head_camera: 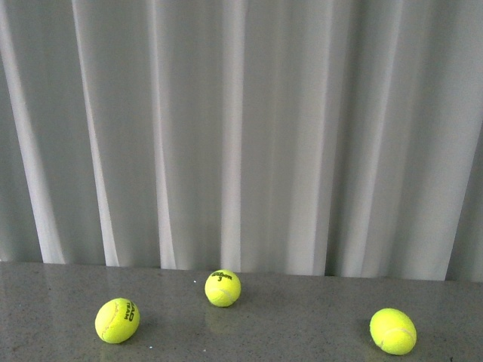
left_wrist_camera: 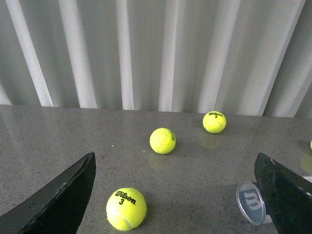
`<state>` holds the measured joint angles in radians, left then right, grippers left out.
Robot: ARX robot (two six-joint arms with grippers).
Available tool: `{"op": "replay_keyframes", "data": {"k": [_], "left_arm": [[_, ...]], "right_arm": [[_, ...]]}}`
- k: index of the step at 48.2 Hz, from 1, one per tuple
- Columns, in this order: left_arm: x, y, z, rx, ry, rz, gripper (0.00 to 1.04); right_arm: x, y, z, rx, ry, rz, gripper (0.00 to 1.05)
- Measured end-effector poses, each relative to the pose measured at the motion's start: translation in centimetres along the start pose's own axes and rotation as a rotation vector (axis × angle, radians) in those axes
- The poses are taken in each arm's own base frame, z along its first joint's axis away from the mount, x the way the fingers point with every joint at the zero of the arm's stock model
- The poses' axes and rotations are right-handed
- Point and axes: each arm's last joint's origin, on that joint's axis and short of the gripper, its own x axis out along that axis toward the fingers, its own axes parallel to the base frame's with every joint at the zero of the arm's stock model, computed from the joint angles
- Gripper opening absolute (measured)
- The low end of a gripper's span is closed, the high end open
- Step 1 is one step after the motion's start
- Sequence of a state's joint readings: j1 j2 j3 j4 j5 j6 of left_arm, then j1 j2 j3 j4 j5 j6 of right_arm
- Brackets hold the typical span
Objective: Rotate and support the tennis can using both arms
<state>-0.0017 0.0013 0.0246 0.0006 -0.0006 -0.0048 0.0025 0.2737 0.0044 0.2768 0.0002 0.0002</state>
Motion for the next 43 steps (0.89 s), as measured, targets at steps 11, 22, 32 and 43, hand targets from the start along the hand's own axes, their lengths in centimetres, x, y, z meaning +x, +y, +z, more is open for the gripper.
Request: {"op": "replay_keyframes", "data": {"k": [11,22,32,43], "left_arm": [[0.0,0.0,0.0,0.0,0.0,0.0,0.98],[0.0,0.0,0.0,0.0,0.0,0.0,0.98],[0.0,0.0,0.0,0.0,0.0,0.0,0.98],[0.0,0.0,0.0,0.0,0.0,0.0,0.98]], "right_arm": [[-0.5,0.0,0.0,0.0,0.0,0.0,0.03],[-1.4,0.0,-0.5,0.0,0.037,0.003,0.03],[-1.7,0.0,-0.3,-0.001,0.006,0.002,0.06],[-1.7,0.0,-0.3,-0.001,0.006,0.002,0.43]]}}
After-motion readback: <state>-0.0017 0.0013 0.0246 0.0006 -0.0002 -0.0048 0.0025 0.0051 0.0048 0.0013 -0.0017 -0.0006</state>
